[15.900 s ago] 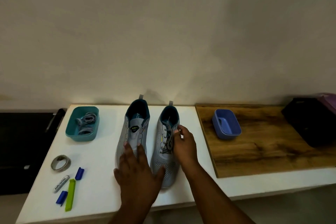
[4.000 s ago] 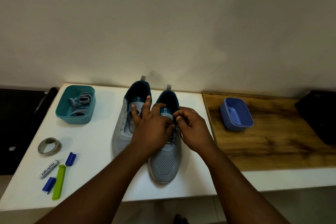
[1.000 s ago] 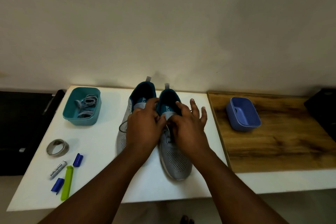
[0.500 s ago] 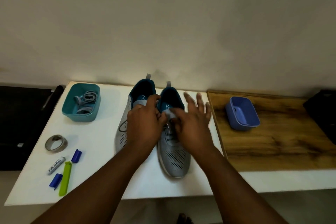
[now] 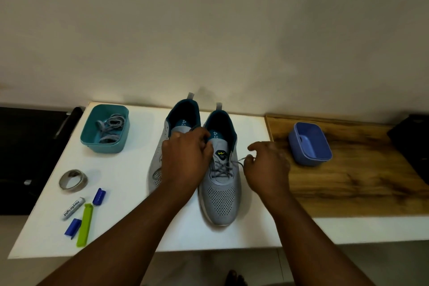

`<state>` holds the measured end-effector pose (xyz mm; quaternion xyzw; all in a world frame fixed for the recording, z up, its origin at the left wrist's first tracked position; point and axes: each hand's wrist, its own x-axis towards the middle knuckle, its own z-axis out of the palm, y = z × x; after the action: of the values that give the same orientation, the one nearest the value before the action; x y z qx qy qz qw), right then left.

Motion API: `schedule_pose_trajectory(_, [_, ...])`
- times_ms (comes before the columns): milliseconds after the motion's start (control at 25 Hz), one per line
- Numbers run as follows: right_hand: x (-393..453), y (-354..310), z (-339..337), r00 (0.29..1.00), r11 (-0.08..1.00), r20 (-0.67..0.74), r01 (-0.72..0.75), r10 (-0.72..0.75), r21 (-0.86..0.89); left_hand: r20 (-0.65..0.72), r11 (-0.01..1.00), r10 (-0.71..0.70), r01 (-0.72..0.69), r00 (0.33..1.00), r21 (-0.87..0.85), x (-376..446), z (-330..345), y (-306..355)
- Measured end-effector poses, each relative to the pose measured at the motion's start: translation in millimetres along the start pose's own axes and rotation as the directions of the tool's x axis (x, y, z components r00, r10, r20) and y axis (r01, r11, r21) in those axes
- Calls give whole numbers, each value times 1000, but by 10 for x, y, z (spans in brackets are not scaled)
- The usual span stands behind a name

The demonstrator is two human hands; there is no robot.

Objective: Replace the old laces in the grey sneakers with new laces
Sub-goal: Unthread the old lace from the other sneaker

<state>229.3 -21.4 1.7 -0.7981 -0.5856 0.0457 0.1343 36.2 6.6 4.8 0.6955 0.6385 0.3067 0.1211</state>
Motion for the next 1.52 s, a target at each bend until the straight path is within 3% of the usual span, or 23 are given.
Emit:
schedule_pose_trajectory(160, [67, -204, -104, 973, 952, -81, 226, -214, 206, 40, 986, 145, -148, 989, 81, -37, 25, -8])
schedule_pose_trajectory(240, [41, -226, -64, 951, 924, -36, 306, -306, 229, 84, 973, 161, -173, 983, 156, -65, 75, -12])
schedule_pose_trajectory(400, [-6, -194, 12, 963, 939, 81, 231, -259, 257, 102, 972, 93, -113, 990, 207, -43, 93, -50])
schedule_pose_trajectory(560, [23, -192, -10, 957, 883, 89, 216, -276, 416, 150, 954, 112, -149, 982, 260, -69, 75, -32])
schedule_pose_trajectory(760, [38, -187, -28, 959, 875, 76, 213, -271, 435, 261, 955, 139, -199, 955, 220, -146, 92, 51])
schedule_pose_trajectory(1360, [64, -141, 35, 964, 854, 73, 188, -255, 486, 169, 979, 179, -193, 969, 66, -89, 96, 2])
schedule_pose_trajectory(1520, [84, -98, 57, 971, 840, 67, 162, -228, 517, 31, 999, 39, -39, 999, 17, -90, 45, -15])
